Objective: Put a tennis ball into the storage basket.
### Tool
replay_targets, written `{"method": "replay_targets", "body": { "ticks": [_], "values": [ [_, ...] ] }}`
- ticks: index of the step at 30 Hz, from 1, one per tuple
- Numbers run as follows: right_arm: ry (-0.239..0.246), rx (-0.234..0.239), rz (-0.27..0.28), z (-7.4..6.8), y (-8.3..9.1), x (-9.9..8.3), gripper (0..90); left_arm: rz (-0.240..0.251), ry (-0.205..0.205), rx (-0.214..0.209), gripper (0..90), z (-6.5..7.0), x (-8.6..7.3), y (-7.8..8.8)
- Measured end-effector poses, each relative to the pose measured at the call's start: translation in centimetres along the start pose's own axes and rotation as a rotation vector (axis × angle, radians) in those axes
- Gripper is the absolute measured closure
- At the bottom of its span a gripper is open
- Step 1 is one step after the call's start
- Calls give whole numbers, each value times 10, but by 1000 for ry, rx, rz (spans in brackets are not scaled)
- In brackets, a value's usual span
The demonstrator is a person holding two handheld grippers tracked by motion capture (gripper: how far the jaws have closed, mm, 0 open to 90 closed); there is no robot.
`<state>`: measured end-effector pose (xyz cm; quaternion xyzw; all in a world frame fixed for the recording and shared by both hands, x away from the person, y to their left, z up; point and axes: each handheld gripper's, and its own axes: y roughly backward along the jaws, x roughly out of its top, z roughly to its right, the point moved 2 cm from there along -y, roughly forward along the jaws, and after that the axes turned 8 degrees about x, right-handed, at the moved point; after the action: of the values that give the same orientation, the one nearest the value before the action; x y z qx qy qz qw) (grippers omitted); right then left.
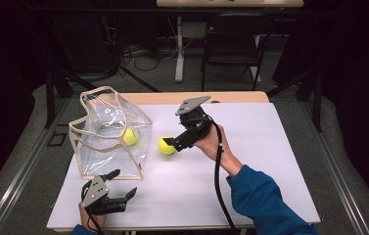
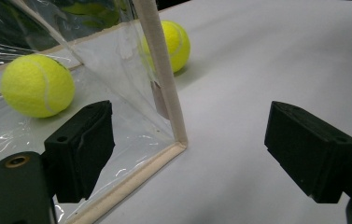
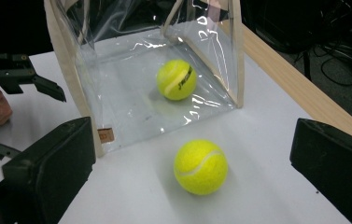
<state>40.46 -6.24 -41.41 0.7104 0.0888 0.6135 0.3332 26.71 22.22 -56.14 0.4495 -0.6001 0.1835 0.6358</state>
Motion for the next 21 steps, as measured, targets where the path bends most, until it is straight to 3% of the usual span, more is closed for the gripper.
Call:
{"method": "replay_targets", "body": {
  "ticks": [14, 21],
  "values": [
    [-34, -39, -30, 5, 10, -40, 0, 1, -4, -1, 160, 0, 0, 0],
    [-50, -49, -39, 3, 7, -58, 0, -2, -11, -1, 160, 1, 0, 0]
  ]
}}
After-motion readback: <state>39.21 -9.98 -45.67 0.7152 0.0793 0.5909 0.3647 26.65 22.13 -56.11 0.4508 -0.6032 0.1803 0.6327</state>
